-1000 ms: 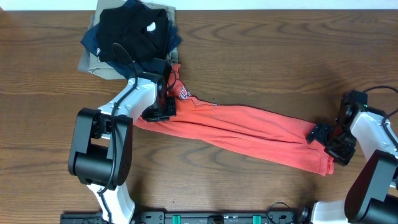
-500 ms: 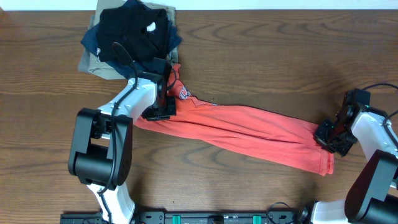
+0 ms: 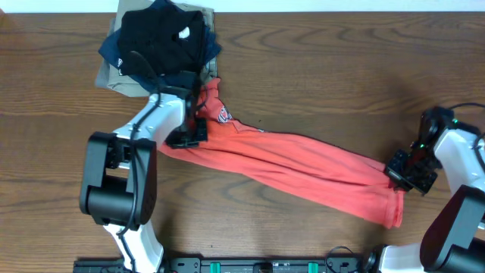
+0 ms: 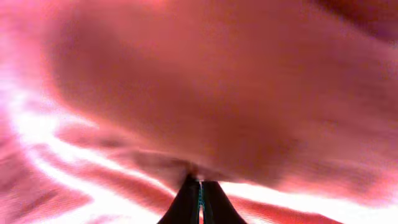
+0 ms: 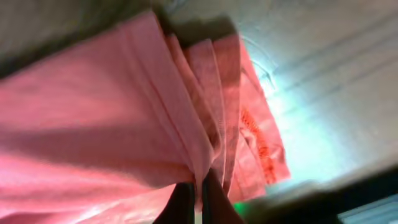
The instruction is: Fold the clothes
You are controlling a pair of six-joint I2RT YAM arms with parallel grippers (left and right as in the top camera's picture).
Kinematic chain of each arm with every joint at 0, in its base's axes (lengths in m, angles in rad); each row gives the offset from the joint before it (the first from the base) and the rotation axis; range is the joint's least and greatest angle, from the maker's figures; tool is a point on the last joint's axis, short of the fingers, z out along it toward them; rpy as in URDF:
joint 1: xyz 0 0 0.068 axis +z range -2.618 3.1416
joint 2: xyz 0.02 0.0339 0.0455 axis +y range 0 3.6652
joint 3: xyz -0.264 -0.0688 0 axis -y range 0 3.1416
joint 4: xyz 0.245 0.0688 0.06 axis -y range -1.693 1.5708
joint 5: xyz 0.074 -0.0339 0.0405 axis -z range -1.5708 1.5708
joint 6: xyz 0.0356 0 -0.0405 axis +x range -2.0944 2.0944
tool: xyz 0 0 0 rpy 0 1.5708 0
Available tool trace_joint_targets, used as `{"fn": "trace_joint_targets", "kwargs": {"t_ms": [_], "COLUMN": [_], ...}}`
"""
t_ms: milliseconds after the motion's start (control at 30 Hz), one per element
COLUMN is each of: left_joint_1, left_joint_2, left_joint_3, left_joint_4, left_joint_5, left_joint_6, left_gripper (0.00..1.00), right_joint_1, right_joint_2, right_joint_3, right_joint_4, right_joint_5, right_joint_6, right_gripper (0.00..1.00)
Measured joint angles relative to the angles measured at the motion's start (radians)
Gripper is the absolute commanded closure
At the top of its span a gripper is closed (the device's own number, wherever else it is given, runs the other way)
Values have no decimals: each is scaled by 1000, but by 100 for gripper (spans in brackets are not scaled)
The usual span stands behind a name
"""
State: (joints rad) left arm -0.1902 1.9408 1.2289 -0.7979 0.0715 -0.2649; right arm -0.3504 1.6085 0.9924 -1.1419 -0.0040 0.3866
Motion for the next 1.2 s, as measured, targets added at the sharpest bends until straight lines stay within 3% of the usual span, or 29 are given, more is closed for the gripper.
{"fn": "trace_joint_targets", "kwargs": {"t_ms": [400, 800, 833, 933, 967, 1000, 1200], "left_joint_1": [132, 144, 144, 144, 144, 144, 143], "left_joint_2": [0, 0, 0, -10, -21, -37, -224], "left_joint_3": [1, 1, 1, 1, 1, 1, 1], "left_joint_4": [-30, -32, -33, -40, -42, -43, -41], "left_joint_5": [-20, -21, -20, -20, -20, -20, 19], "left_joint_6": [0, 0, 0, 0, 0, 0, 0], "left_gripper": [94, 94, 94, 94, 94, 94, 94], "right_joint_1": [0, -24, -42, -109, -133, -157, -222], "right_joint_2": [-93, -95, -95, -95, -95, -95, -95], "right_joint_3": [28, -192, -191, -182, -176, -169, -143], "right_joint_4": [-106, 50, 40, 31, 31, 32, 51], "right_joint_5": [0, 48, 58, 82, 90, 90, 45], "right_joint_6": [71, 206, 214, 233, 235, 230, 156], "right_gripper": [98, 98, 94, 50, 11, 1, 1]}}
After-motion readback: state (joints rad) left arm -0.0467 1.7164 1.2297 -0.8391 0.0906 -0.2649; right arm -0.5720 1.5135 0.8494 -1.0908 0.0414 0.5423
